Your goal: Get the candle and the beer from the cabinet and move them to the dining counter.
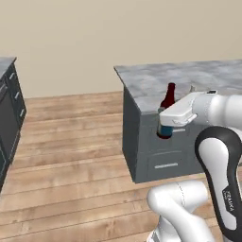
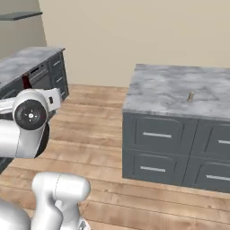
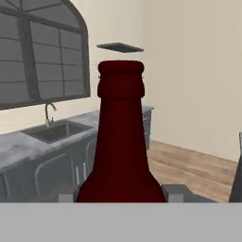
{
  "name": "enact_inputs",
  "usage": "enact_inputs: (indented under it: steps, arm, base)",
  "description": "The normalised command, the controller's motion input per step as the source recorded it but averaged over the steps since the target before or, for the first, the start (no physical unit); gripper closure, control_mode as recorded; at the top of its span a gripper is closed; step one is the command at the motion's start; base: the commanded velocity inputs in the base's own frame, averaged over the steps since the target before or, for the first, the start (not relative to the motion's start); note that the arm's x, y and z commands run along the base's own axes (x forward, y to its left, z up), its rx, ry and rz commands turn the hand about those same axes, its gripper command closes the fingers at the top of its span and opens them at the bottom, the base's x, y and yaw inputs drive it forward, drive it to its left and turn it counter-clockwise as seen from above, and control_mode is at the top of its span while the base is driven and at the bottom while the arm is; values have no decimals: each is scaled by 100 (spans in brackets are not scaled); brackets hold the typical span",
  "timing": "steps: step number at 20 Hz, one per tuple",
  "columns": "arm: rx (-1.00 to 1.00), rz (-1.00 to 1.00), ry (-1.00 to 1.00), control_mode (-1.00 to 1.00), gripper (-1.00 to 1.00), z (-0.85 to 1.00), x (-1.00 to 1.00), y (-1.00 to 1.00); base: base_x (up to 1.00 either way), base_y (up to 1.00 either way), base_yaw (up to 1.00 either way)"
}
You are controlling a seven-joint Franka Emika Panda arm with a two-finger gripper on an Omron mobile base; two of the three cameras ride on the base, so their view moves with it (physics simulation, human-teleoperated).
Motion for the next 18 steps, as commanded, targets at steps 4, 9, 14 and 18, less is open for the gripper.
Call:
enact_inputs:
  steps: [4,9,14,18]
  arm:
    - [0,0,0,100,100,0,0,0]
    - [0,0,0,100,100,0,0,0]
    - [0,0,0,100,100,0,0,0]
    - [0,0,0,100,100,0,0,0]
  base:
    - [15,-48,-45]
    - [26,-74,-2]
    - [31,-77,0]
    - [40,-71,0]
